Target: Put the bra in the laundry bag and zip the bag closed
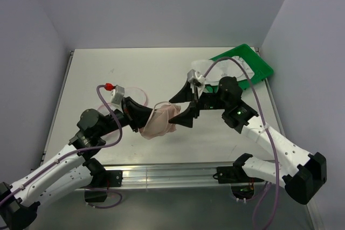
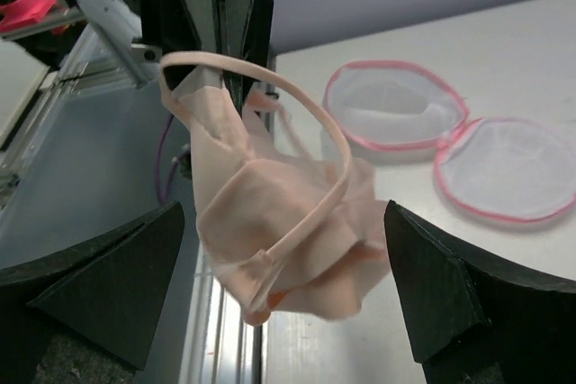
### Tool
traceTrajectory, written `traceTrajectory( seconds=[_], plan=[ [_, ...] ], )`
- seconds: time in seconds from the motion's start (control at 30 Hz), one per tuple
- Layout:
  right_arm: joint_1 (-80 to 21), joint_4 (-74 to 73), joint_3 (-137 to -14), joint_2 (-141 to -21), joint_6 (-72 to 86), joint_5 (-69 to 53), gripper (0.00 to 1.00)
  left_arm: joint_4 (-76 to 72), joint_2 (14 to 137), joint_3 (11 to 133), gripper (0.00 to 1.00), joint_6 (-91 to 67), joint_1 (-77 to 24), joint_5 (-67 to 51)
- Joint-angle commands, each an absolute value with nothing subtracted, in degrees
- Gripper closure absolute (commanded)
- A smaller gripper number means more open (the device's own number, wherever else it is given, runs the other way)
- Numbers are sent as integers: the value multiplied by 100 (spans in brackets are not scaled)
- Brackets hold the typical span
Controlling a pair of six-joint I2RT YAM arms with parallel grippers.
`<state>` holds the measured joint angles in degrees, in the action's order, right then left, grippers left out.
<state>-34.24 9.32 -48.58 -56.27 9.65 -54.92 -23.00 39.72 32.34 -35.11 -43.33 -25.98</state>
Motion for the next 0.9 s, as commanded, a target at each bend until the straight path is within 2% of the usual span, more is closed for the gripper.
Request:
traceTrajectory(
  seconds=[0.0, 0.17, 0.27, 0.4, 0.43, 0.53, 0.7, 0.73, 0.8, 0.83, 0.87],
  plan=[
    [-3744, 774, -5133, -5853, 730, -5546, 0, -2584, 4069, 3401, 100, -3410, -4342, -2979],
    [-3832, 1265, -4870, -6056, 914, -5941, 1, -2707, 4219, 3410, 100, -3481, -4342, -3085],
    [-3858, 1765, -4589, -6012, 1186, -6038, 7, -2707, 4263, 3401, 100, -3463, -4342, -3006],
    [-3858, 2022, -4324, -6029, 1424, -6004, 18, -2751, 4333, 3393, 100, -3515, -4342, -2989],
    [-3867, 1908, -4333, -6082, 1363, -5994, 27, -2742, 4316, 3401, 100, -3516, -4342, -2953],
    [-3867, 2011, -4228, -6091, 1423, -6021, 32, -2584, 4254, 3428, 100, -3454, -4342, -2716],
    [-3867, 2347, -4104, -6099, 1705, -5941, 55, -2242, 4263, 3568, 99, -3331, -4342, -2602],
    [-3867, 2355, -4122, -6108, 1722, -5941, 63, -2050, 4245, 3603, 94, -3305, -4342, -2401],
    [-3867, 2355, -4096, -6143, 1749, -5906, 69, -1821, 4193, 3647, 83, -3235, -4342, -2111],
    [-3867, 2373, -4078, -6135, 1766, -5793, 78, -1471, 4123, 3743, 69, -3200, -4342, -1709],
    [-3867, 2382, -4061, -6126, 1784, -5705, 83, -1250, 4079, 3805, 61, -3164, -4342, -1470]
  ],
)
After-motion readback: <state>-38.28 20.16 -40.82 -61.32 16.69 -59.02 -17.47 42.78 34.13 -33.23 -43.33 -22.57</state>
